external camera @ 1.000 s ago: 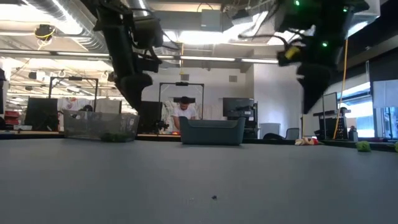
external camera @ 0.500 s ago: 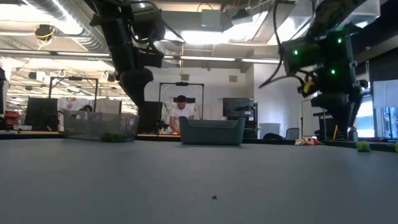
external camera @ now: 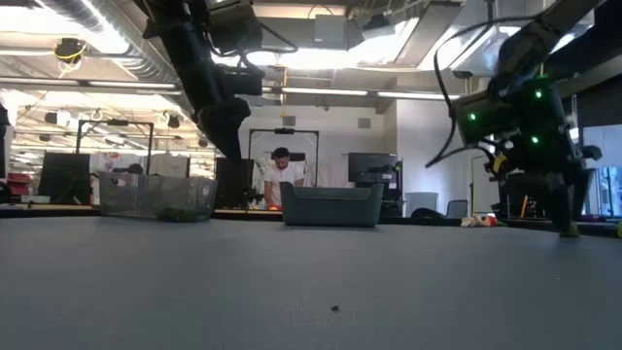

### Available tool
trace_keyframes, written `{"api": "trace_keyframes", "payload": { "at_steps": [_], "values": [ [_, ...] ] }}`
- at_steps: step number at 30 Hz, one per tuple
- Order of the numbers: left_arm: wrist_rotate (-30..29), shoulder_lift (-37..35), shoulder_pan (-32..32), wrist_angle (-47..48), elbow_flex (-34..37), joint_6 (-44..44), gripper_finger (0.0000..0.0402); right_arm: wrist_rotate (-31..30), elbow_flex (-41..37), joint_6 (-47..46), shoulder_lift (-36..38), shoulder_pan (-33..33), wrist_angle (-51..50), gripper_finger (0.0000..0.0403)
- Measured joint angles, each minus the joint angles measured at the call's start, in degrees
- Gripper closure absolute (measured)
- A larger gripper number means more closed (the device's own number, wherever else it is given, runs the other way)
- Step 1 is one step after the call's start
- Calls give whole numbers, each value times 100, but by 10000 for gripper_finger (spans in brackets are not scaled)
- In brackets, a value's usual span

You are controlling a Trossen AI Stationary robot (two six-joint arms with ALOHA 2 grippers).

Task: Sort produce into baskets
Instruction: Put the green chili pepper into the black bin

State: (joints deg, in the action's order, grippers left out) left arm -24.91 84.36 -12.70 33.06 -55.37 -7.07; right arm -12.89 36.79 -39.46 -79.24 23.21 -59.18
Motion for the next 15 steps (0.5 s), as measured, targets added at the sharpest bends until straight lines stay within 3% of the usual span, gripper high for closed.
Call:
{"api": "trace_keyframes", "payload": {
  "at_steps": [6,15],
  "values": [
    [42,0,69,62,1,127,219,39,-347,323,22,364,482,225],
    [46,0,71,39,0,-25,219,261,-364,547,13,377,648,358]
  ]
}}
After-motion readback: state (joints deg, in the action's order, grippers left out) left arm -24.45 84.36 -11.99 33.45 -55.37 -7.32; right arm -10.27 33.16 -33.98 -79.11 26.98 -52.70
